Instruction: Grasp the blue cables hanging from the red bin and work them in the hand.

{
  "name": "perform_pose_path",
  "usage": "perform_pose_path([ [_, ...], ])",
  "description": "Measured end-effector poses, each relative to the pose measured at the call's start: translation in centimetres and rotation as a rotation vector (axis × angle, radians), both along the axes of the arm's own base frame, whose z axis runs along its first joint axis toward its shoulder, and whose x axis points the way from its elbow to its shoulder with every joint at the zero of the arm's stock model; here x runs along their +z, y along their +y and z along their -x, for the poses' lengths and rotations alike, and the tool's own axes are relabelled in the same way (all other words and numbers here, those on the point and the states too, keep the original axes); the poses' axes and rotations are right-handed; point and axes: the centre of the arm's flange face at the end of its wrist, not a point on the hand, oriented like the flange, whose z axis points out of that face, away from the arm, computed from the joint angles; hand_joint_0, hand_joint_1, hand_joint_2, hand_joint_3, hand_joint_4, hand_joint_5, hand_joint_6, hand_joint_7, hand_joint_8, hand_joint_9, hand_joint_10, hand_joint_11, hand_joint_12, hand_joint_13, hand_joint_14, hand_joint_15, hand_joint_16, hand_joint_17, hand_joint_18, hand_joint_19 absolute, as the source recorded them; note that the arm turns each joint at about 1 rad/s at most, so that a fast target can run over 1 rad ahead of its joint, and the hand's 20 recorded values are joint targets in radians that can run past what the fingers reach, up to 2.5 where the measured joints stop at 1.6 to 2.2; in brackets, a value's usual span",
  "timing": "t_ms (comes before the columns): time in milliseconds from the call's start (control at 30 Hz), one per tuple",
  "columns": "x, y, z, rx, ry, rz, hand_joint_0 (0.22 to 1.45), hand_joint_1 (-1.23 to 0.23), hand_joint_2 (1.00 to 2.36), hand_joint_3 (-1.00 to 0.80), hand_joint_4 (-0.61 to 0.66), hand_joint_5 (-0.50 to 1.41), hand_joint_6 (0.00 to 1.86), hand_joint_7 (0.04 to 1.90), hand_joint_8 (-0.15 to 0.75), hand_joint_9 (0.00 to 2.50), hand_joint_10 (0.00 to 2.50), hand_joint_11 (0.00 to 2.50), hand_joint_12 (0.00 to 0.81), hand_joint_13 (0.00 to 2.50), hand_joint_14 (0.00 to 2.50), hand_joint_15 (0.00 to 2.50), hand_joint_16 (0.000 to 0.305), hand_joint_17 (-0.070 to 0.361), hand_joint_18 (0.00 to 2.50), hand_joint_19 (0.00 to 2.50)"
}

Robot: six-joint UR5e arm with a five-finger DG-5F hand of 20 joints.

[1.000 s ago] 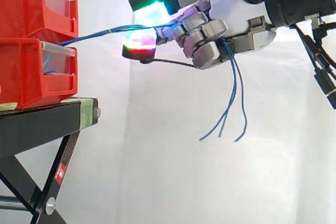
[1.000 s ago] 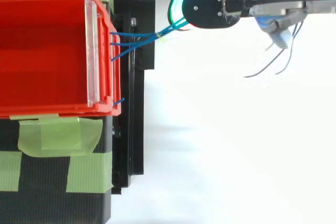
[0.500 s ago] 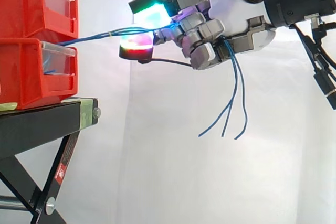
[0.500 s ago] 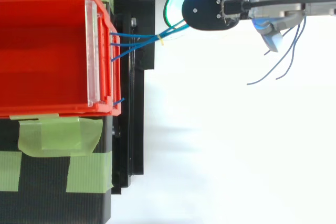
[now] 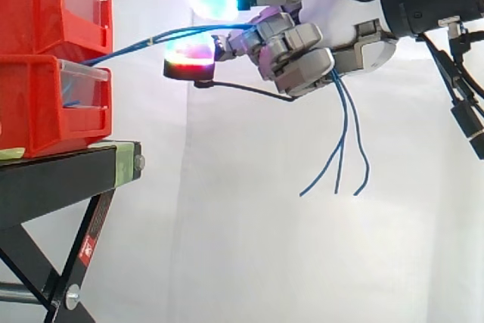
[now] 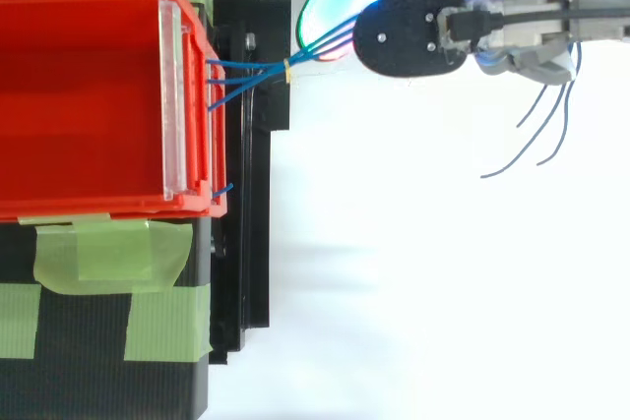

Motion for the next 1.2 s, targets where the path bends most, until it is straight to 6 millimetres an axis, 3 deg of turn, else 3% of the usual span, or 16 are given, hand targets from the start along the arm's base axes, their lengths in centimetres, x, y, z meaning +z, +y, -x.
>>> perform_pose_path([
  [400,0.0,0.3,0.0,0.002,-0.008,-0.018,0.98,-0.65,1.02,-0.58,0.29,0.31,0.00,1.29,0.431,0.44,2.50,2.50,0.433,0.85,2.50,1.36,0.045,0.102,1.54,1.65],
  [767,-0.1,0.1,0.0,-0.008,0.002,-0.001,0.89,-0.62,1.01,-0.79,0.30,0.31,0.00,1.30,0.437,0.47,2.50,2.50,0.441,0.87,2.50,1.38,0.046,0.104,1.54,1.59],
  [1000,-0.3,-0.7,0.1,-0.053,0.018,0.047,0.97,-0.63,1.02,-0.58,0.31,0.32,0.00,1.29,0.437,0.48,2.50,2.50,0.439,0.88,2.50,1.36,0.045,0.101,1.55,1.59],
  [1200,-0.2,-0.8,0.1,-0.071,0.018,0.058,0.97,-0.63,1.02,-0.57,0.31,0.32,0.00,1.30,0.437,0.48,2.50,2.50,0.441,0.88,2.50,1.37,0.046,0.103,1.56,1.59],
])
